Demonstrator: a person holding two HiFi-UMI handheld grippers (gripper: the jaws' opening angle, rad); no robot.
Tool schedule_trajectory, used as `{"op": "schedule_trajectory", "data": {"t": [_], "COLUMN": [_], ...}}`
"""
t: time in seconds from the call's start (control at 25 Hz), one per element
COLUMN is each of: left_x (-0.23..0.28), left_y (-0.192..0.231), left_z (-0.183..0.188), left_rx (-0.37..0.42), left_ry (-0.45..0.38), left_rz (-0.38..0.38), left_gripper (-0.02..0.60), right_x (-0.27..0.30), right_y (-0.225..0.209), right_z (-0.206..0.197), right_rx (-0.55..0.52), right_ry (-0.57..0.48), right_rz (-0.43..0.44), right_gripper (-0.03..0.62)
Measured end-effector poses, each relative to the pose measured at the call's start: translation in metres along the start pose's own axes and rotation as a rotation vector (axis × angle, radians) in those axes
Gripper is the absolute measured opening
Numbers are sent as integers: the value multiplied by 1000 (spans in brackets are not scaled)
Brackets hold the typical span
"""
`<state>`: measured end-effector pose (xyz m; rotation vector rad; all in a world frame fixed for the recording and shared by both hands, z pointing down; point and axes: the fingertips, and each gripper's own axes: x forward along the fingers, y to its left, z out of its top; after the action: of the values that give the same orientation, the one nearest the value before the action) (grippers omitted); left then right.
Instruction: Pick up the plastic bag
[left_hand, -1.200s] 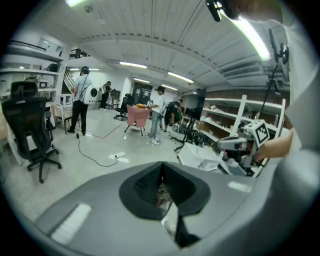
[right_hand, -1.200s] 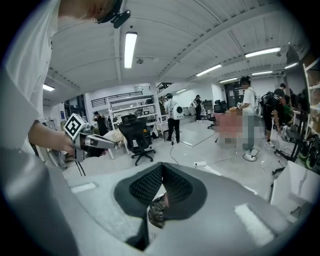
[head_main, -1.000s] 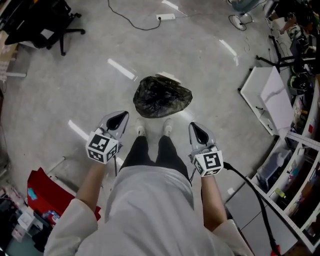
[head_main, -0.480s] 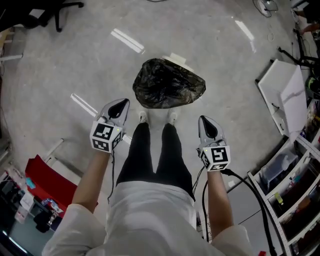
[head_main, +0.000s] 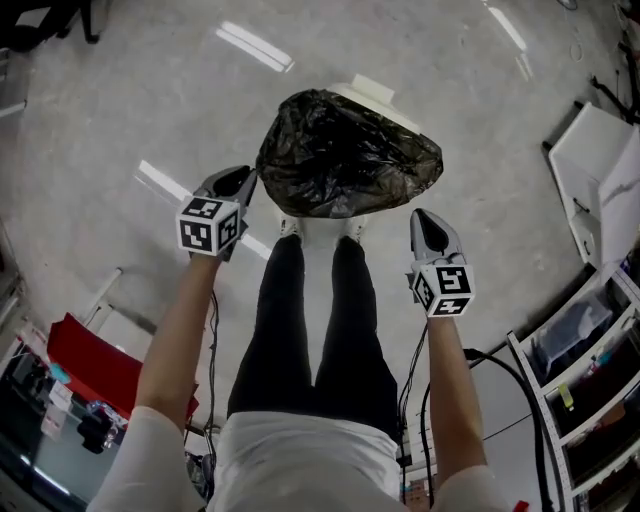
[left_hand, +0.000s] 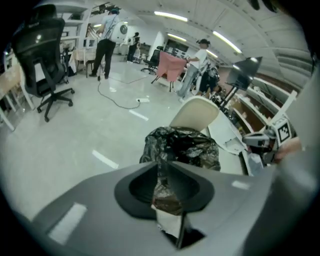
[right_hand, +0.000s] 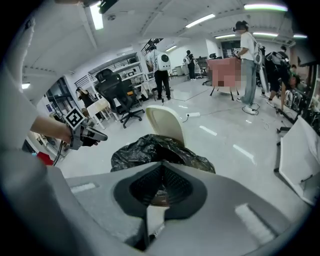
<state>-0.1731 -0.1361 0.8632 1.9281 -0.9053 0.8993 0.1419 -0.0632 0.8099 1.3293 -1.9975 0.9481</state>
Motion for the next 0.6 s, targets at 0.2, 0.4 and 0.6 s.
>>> {"op": "schedule_trajectory", "data": {"t": [0.2, 0.4, 0.6], "left_x": [55, 87, 114], "left_y": [34, 44, 39], "left_z": [-16, -25, -48], "left_rx": [-155, -261, -325], "left_ry": [78, 119, 178], "left_rz": [-83, -168, -244], "left_gripper": [256, 357, 353], "right_x": [60, 91, 126], "right_y": [-35, -88, -98], "right_z": [-39, -69, -93], "right_rx": [111, 281, 441], "right_ry": [72, 108, 146], "right_rz": [-30, -186, -115], "right_gripper": [152, 337, 387]}}
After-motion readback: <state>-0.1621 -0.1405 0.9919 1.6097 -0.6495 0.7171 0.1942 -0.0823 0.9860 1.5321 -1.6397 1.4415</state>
